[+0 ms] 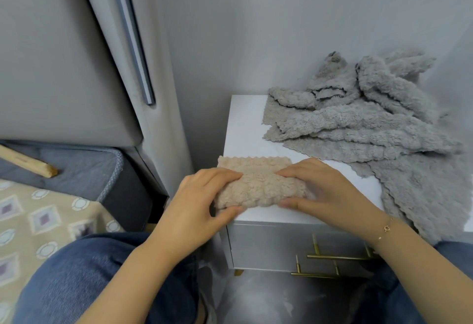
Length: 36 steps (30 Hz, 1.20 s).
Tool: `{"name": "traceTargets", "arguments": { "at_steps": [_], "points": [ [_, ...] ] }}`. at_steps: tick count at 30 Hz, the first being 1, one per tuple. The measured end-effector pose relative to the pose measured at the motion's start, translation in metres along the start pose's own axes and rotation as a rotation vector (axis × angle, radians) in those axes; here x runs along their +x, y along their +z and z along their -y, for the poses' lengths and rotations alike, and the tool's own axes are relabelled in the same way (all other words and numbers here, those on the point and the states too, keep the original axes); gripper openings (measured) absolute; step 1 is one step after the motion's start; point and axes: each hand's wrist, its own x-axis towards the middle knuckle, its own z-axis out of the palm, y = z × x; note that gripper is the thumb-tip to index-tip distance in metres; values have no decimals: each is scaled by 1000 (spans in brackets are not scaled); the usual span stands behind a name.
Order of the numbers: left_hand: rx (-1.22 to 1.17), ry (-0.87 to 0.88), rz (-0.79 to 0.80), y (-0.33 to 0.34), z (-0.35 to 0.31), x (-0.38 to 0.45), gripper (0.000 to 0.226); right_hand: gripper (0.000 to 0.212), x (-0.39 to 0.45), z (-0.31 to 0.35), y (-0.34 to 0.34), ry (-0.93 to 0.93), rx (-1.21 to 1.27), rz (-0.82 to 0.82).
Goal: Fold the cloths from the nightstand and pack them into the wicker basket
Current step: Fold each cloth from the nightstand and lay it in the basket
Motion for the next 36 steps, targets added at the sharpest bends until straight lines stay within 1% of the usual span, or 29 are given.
{"name": "traceTargets", "arguments": {
  "at_steps": [2, 4, 6, 8, 10, 11, 13, 15, 16, 18, 22, 24, 26, 28, 30, 32, 34, 35, 36],
  "points": [
    [-35, -36, -8, -6, -4, 0, 46, 40, -2, 3, -7, 95, 125, 32],
    [-169, -144, 18, -15, -7, 7, 37, 36, -1, 3, -10, 169, 193, 37],
    [-345, -276, 119, -26, -8, 22, 28, 30, 4, 3, -9, 191, 229, -5],
    [-423, -360, 224, -33, -4, 39, 24, 30, 11, 4, -5, 202, 238, -52],
    [-422, -425, 271, -35, 2, 53, 31, 36, 20, 2, 1, 228, 166, -92],
    [-422, -461, 269, -34, 6, 58, 37, 42, 24, 0, 3, 248, 132, -102],
    [-392, -523, 228, -28, 12, 64, 55, 49, 34, -4, 6, 292, 95, -99],
    [-325, -569, 175, -21, 14, 66, 75, 49, 42, -9, 9, 310, 44, -95],
    [-297, -591, 156, -19, 14, 66, 79, 48, 44, -10, 9, 307, 13, -95],
    [-283, -653, 157, -17, 15, 69, 72, 43, 47, -10, 11, 301, -40, -94],
    [-371, -773, 279, -20, 13, 70, 64, 41, 51, -10, 12, 305, -117, -93],
    [-466, -807, 309, -23, 11, 68, 58, 39, 51, -9, 12, 293, -129, -112],
    [-597, -831, 299, -27, 11, 66, 49, 39, 51, -9, 12, 278, -130, -133],
    [-701, -845, 255, -28, 11, 66, 41, 44, 50, -11, 12, 283, -103, -133],
    [-788, -843, 179, -25, 10, 66, 38, 49, 49, -11, 10, 305, -38, -109],
    [-830, -804, 102, -23, 7, 66, 36, 48, 47, -9, 6, 338, 45, -80],
    [-833, -736, 49, -25, 3, 68, 33, 34, 45, -6, -3, 364, 164, -84],
    [-836, -693, 49, -28, 0, 70, 32, 36, 44, -5, -9, 368, 256, -82],
    [-837, -642, 65, -32, -2, 73, 33, 49, 43, -3, -16, 371, 361, -56]
  ]
}}
